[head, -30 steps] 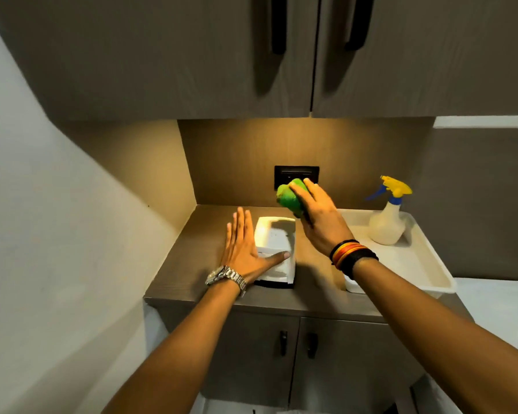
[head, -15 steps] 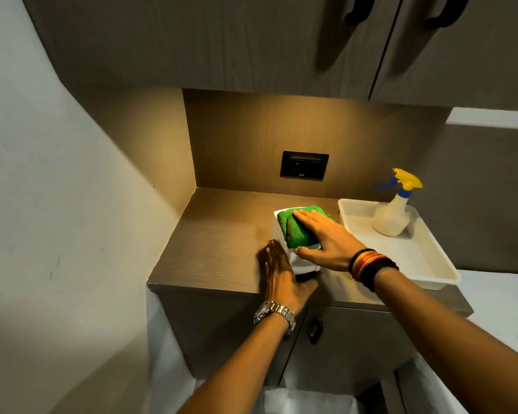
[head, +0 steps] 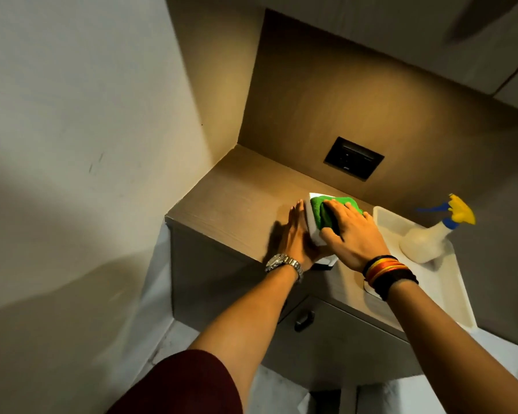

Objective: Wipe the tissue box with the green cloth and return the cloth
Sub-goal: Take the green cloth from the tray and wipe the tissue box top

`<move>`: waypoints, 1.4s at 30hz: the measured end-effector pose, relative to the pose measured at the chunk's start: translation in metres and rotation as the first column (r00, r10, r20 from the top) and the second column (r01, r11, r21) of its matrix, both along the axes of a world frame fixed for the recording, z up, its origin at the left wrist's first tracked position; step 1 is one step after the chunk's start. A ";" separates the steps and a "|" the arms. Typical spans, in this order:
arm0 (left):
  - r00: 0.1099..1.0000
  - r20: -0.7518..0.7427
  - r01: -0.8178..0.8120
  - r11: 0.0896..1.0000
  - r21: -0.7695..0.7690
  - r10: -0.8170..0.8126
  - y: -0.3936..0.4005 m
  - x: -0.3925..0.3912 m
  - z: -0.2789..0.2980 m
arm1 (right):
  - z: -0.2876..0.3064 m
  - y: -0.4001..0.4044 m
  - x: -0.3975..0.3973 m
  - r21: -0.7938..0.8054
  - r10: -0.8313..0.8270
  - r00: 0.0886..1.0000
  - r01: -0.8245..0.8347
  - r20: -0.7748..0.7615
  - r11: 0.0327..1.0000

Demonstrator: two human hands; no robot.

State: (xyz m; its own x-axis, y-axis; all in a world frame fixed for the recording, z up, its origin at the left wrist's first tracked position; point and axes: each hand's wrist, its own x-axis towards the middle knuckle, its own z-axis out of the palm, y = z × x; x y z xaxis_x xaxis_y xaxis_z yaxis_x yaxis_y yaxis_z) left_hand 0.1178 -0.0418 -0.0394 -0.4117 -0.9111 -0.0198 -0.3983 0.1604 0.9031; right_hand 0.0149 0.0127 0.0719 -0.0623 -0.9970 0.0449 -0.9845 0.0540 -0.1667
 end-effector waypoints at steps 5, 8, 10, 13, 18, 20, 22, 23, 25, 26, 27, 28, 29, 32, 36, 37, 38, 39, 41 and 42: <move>0.975 -0.178 -0.146 0.988 -0.041 0.137 -0.001 -0.010 0.008 | -0.001 -0.007 -0.031 0.056 0.086 0.990 -0.092 0.114 0.994; 0.969 -0.205 -0.150 0.987 -0.049 0.137 -0.004 -0.013 0.000 | -0.004 -0.009 -0.035 0.063 0.113 0.988 -0.119 0.102 0.991; 0.962 -0.242 -0.152 0.985 -0.083 0.128 -0.008 -0.013 -0.005 | -0.009 -0.007 -0.034 0.035 0.120 0.990 -0.122 0.068 0.992; 0.970 -0.209 -0.154 0.977 -0.147 0.121 -0.007 -0.010 -0.007 | -0.015 -0.005 -0.033 -0.005 0.107 0.993 -0.107 0.047 0.994; 0.967 -0.214 -0.175 0.968 -0.180 0.136 -0.012 -0.015 -0.005 | -0.012 -0.019 -0.046 -0.007 0.091 0.980 -0.091 0.177 0.996; 0.972 -0.186 -0.174 0.972 -0.159 0.144 -0.015 -0.016 -0.005 | -0.009 -0.035 -0.045 -0.005 0.057 0.983 -0.057 0.176 0.998; 0.976 -0.165 -0.165 0.976 -0.142 0.141 -0.015 -0.015 -0.005 | -0.006 -0.050 -0.037 0.009 0.016 0.987 -0.018 0.158 1.000; 0.976 -0.166 -0.165 0.975 -0.147 0.140 -0.015 -0.015 -0.006 | -0.006 -0.054 -0.032 0.012 0.009 0.989 -0.011 0.147 1.000; 0.972 -0.187 -0.174 0.969 -0.177 0.140 -0.014 -0.013 -0.009 | -0.004 -0.052 -0.025 0.000 0.032 0.991 -0.033 0.128 0.999; 0.971 -0.192 -0.178 0.966 -0.187 0.142 -0.013 -0.012 -0.010 | -0.003 -0.046 -0.023 -0.003 0.058 0.991 -0.058 0.124 0.998; 0.972 -0.191 -0.173 0.966 -0.193 0.136 -0.013 -0.011 -0.010 | -0.004 -0.037 -0.023 0.001 0.087 0.989 -0.088 0.122 0.996; 0.974 -0.185 -0.166 0.967 -0.192 0.130 -0.013 -0.011 -0.011 | -0.005 -0.026 -0.024 0.009 0.118 0.986 -0.120 0.119 0.993; 0.976 -0.179 -0.161 0.968 -0.191 0.126 -0.013 -0.011 -0.012 | -0.006 -0.013 -0.027 0.015 0.151 0.982 -0.154 0.115 0.988; 0.975 -0.177 -0.168 0.969 -0.183 0.136 -0.014 -0.012 -0.014 | -0.009 0.015 -0.045 -0.004 0.215 0.967 -0.216 0.137 0.976; 0.968 -0.201 -0.185 0.966 -0.183 0.148 -0.017 -0.015 -0.014 | -0.009 0.000 -0.057 -0.037 0.132 0.971 -0.127 0.198 0.991; 0.968 -0.205 -0.186 0.964 -0.190 0.146 -0.018 -0.017 -0.013 | -0.008 -0.011 -0.054 -0.036 0.097 0.974 -0.092 0.204 0.995; 0.967 -0.206 -0.189 0.962 -0.196 0.148 -0.019 -0.018 -0.011 | -0.007 -0.024 -0.051 -0.034 0.066 0.976 -0.060 0.208 0.998; 0.967 -0.204 -0.192 0.961 -0.201 0.151 -0.020 -0.018 -0.010 | -0.006 -0.036 -0.046 -0.028 0.040 0.977 -0.035 0.209 0.999; 0.969 -0.195 -0.191 0.959 -0.209 0.151 -0.020 -0.018 -0.008 | -0.003 -0.056 -0.034 -0.015 0.004 0.981 -0.001 0.193 1.000; 0.971 -0.190 -0.187 0.960 -0.211 0.147 -0.020 -0.017 -0.009 | -0.002 -0.062 -0.030 -0.018 0.000 0.985 0.003 0.173 1.000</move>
